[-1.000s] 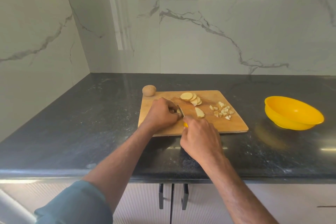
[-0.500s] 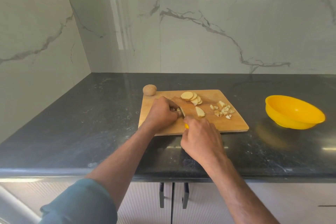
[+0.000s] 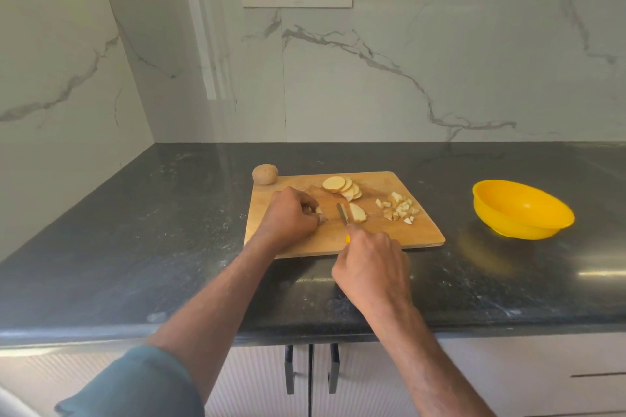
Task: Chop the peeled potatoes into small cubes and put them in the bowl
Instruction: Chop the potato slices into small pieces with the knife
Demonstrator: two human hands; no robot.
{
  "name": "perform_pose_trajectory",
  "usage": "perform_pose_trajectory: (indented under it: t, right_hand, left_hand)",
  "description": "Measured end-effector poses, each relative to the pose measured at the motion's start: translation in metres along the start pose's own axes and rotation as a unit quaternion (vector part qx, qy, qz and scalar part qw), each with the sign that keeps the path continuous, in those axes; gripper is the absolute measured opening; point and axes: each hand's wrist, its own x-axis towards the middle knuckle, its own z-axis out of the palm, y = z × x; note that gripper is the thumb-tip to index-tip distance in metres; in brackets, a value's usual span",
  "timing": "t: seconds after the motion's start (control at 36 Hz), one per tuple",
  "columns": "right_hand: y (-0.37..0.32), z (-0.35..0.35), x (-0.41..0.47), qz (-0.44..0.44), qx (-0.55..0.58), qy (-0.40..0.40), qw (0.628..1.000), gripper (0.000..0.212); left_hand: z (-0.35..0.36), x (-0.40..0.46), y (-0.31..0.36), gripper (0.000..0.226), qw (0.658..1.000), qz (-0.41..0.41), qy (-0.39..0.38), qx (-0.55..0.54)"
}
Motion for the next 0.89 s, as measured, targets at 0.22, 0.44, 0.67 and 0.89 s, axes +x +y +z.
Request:
perform_pose_trajectory:
  t: [0.22, 0.44, 0.67, 0.89]
  right_hand:
    - [-0.0008, -0.004, 0.0006, 0.036, -0.006, -0.008, 0.999, 0.027]
    - [-0.0017, -0.0041, 0.0002, 0.051, -0.002, -0.001, 0.999, 0.026]
    - [-0.0019, -0.0046, 0.0001, 0.046, 0.003, -0.004, 0.999, 0.028]
    - [-0.0013, 0.0016, -0.0006, 0.013, -0.004, -0.002, 1.0, 0.036]
  left_hand:
    - [-0.0012, -0.0012, 0.0014, 0.025, 1.0, 0.004, -0.002, 0.004]
    - [-0.002, -0.0032, 0.0033, 0.024, 1.0, 0.004, 0.0, 0.001]
    - [-0.0024, -0.0042, 0.0043, 0.023, 1.0, 0.006, -0.004, -0.003]
    - [-0.0032, -0.0053, 0.0045, 0.021, 1.0, 0.01, -0.007, -0.001]
